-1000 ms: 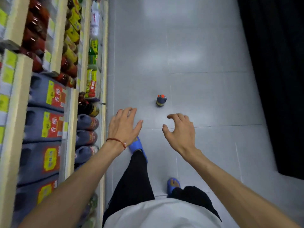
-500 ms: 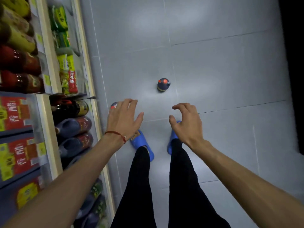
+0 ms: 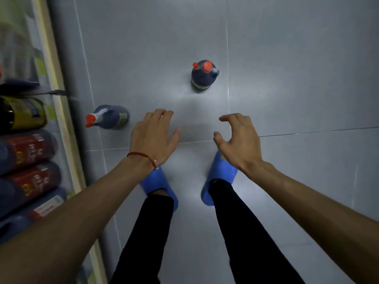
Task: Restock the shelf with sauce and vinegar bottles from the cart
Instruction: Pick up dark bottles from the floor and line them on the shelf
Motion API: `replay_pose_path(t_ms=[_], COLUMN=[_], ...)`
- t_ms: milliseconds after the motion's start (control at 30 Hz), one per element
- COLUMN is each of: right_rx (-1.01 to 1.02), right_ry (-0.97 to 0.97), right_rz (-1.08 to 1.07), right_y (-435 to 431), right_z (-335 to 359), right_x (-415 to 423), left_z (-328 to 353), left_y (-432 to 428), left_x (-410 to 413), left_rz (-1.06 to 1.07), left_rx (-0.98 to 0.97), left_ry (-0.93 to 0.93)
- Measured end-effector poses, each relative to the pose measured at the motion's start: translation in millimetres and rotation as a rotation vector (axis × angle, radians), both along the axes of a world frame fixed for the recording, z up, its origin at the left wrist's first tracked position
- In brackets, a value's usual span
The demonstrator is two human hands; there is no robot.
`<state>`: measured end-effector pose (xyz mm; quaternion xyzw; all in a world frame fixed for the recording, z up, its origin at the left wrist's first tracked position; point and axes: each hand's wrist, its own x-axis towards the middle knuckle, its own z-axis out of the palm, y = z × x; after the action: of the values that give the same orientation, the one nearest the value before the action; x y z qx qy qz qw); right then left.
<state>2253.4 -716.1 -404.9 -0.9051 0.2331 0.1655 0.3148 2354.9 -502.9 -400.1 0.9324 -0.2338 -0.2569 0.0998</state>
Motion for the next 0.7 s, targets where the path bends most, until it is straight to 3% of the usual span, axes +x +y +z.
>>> replay_pose_path(t_ms=[233,367,567,700], right_rx=[0.003,0.114,0.354,0.404], right_ry=[-0.088,-0.183,-0.415,-0.546], right_rz=[-0.084,-0.129,-0.193,-0.252], right_y=[-24.6,-35.2,-39.1,-36.0], right_z=[-145.1,-208.1,-268.6,-289.9], right_x=[40.2,70.5,119.3,131.5], left_z=[-138.5,-199.7,-255.3,-274.1], left_y=[-10.7,-18.3,-26.5,-26.6], left_x=[31.6,54.5,97.2,116.8], left_rz=[0.003,0.018,-0.023,-0.014], left_rx=[-0.076,-0.090,-0.133,-0.145], left_ry=[-0.116,-0.194,-0.329,-0.378])
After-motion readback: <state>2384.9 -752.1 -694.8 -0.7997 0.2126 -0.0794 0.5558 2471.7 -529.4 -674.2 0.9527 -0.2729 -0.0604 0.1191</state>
